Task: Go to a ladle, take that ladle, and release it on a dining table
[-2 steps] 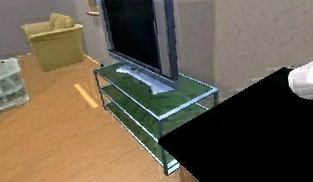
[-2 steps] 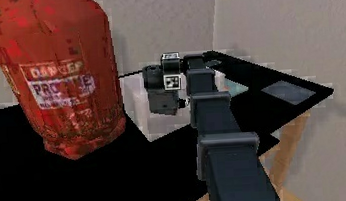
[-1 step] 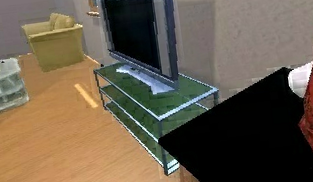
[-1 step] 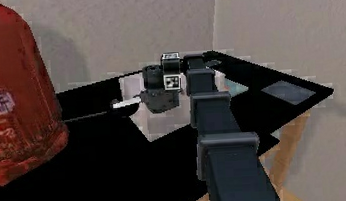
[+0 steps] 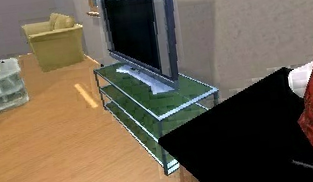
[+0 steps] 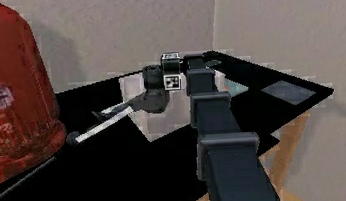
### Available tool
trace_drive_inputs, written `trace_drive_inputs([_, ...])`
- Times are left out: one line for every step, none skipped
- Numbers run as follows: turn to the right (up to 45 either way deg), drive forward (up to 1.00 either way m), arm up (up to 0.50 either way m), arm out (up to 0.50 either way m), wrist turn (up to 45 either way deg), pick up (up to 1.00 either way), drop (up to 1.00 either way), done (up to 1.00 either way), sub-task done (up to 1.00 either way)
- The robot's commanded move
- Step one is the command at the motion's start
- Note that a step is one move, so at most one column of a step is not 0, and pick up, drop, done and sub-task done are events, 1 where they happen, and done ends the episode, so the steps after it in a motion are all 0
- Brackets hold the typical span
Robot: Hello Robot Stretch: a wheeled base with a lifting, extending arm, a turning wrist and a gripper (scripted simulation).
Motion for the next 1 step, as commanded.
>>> trace_drive_inputs([0.0, 0.00, 0.00, 0.00, -45.0, 0.00, 0.00, 0.00, 0.00])
